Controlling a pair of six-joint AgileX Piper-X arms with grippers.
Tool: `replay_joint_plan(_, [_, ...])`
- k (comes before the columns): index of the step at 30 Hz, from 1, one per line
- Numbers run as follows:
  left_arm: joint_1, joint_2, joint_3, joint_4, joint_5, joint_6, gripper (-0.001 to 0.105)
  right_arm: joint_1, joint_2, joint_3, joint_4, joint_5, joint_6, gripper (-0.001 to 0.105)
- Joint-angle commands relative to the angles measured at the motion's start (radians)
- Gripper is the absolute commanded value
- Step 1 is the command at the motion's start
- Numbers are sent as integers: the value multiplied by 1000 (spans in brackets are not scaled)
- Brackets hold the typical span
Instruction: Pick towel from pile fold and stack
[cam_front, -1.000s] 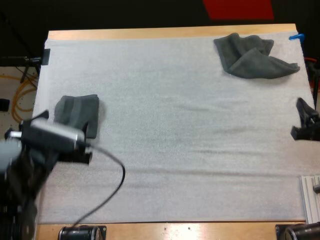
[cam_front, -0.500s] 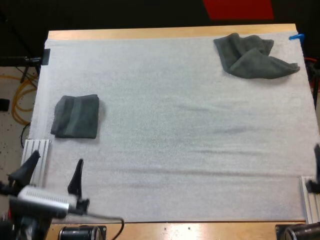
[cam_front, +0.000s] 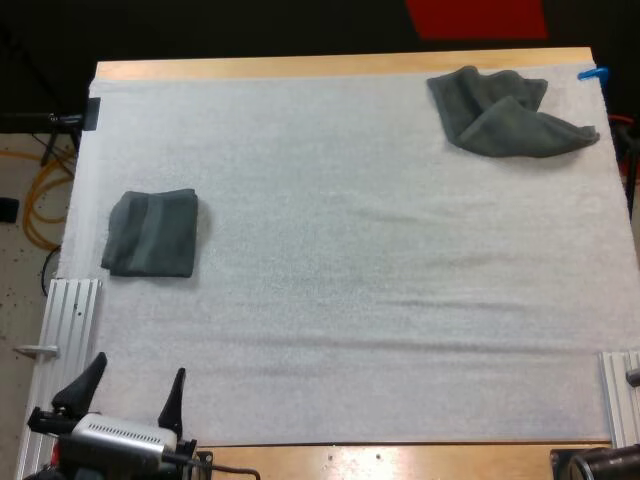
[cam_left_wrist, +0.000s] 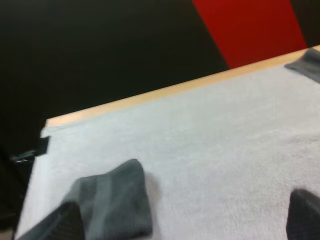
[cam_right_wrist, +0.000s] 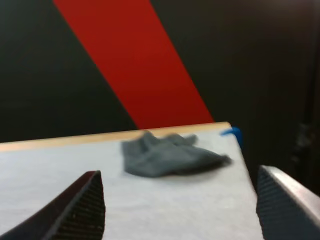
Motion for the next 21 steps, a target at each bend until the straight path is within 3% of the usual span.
replay_joint_plan(1, [-6,-128,5,28,6,-10,78,-3,-39,-3,21,18,4,63])
replay_joint_plan(5, [-3,-141,12,83,6,-3,78,-3,-40,10,21,21,5,63])
replay_joint_plan(15, [0,-140,57,-156,6,6,78,-3,-38,134,-221,-23,-15,63])
replay_joint_plan(21, [0,-139,119,-188,6,4,78,-3,-36,221,-287,-104,-22,63])
